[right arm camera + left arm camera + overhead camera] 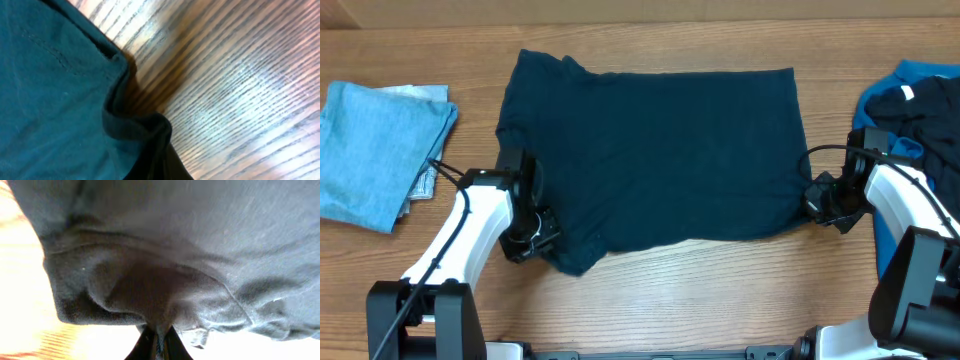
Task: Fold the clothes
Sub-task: 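Lift the bottom edge with both grippers and fold it up toward the top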
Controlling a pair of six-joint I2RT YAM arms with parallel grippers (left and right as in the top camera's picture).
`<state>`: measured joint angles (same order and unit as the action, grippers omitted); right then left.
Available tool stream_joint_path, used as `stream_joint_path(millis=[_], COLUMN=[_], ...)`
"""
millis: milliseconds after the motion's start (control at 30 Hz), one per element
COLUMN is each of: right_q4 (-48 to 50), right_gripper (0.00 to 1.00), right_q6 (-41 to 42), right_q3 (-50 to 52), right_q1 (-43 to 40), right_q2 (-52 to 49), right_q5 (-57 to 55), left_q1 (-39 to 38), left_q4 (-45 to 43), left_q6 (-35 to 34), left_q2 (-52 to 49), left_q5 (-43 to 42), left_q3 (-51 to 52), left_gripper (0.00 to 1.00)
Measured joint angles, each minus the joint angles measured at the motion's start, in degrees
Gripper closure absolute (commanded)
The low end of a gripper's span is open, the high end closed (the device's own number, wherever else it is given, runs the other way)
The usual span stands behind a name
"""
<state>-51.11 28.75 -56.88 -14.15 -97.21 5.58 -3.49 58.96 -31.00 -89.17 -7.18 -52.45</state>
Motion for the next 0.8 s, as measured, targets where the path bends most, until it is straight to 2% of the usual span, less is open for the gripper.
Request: stream_joint_path(millis=[167, 333, 567, 800], right_q4=[-4.5, -6.1, -6.4, 0.0], right_gripper=[0.96, 0.96, 0.96, 0.96], right_q6=[-0.1, -0.1, -0.1, 0.7], right_q3=[-4.6, -9.5, -10.5, -13.1], right_q1=[0.0, 0.0, 0.1, 4.6], right_q2=[-0.2, -0.2, -0.3, -0.3], right_q5=[0.0, 0.0, 0.6, 1.3], left_q1=[1.5, 5.7, 5.9, 5.9], left_q4=[-1.6, -2.5, -2.0, -2.9], left_q6=[0.2, 0.2, 1.2, 1.2], left_q2=[0.0, 0.0, 0.0, 0.0], left_q5=[3.6, 1.8, 0.5, 0.4], left_q3=[-2.0, -2.9, -9.7, -13.0], left_gripper=[0.96, 0.96, 0.96, 0.96])
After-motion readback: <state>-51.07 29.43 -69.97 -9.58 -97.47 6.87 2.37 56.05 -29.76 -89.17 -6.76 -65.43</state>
